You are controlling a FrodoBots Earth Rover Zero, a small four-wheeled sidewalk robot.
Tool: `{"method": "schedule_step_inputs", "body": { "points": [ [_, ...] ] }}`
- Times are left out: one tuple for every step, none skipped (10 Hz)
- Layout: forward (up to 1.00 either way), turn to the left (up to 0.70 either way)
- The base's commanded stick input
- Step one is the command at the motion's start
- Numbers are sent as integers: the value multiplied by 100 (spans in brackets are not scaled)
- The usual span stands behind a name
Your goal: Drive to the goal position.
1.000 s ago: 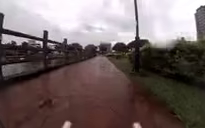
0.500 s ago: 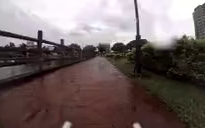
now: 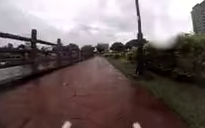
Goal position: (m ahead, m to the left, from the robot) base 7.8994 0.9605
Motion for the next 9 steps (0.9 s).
{"method": "schedule_step_inputs", "body": {
  "points": [
    [50, 0],
    [50, 0],
    [50, 0],
    [50, 0],
    [50, 0],
    [50, 0],
    [50, 0],
    [50, 0],
    [50, 0]
  ]
}}
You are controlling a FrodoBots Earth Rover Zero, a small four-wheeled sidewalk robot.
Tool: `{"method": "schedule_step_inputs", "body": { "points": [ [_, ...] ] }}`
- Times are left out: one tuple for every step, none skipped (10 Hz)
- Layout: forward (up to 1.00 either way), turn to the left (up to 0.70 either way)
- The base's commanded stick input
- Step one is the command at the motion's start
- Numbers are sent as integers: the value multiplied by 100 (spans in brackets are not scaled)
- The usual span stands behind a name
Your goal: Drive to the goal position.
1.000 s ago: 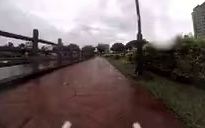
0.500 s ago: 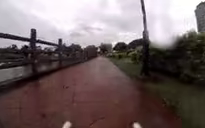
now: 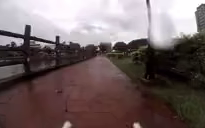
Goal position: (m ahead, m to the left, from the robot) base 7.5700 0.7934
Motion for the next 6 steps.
{"method": "schedule_step_inputs", "body": {
  "points": [
    [50, 0],
    [50, 0],
    [50, 0],
    [50, 11],
    [50, 50],
    [50, 50]
  ]
}}
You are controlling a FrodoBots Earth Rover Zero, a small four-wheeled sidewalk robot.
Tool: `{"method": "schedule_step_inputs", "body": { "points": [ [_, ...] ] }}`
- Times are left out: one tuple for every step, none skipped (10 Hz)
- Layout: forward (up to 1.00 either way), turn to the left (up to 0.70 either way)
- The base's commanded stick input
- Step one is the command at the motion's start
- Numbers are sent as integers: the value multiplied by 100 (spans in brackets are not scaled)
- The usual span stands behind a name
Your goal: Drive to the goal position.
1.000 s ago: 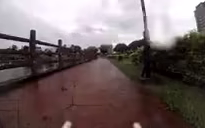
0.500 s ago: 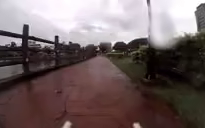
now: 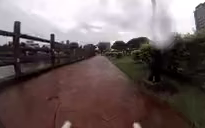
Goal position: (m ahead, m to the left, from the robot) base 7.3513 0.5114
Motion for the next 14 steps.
{"method": "schedule_step_inputs", "body": {
  "points": [
    [50, 50],
    [50, 50],
    [50, 44],
    [50, 14],
    [50, 0],
    [50, 0],
    [50, 0],
    [50, 0],
    [50, 0],
    [50, 0],
    [50, 0],
    [50, 0],
    [50, 0],
    [50, 0]
  ]
}}
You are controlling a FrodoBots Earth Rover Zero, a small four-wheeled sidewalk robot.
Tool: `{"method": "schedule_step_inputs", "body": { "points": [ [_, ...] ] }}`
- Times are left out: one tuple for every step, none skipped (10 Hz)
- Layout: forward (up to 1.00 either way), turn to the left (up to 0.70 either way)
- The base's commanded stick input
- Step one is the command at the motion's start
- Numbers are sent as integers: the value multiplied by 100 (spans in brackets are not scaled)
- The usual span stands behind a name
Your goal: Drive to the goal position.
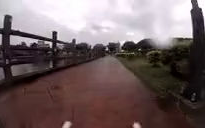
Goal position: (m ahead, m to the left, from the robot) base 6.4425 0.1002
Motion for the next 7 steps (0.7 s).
{"method": "schedule_step_inputs", "body": {
  "points": [
    [50, 0],
    [50, 0],
    [50, 0],
    [50, 8],
    [50, 5],
    [50, 0],
    [50, 0]
  ]
}}
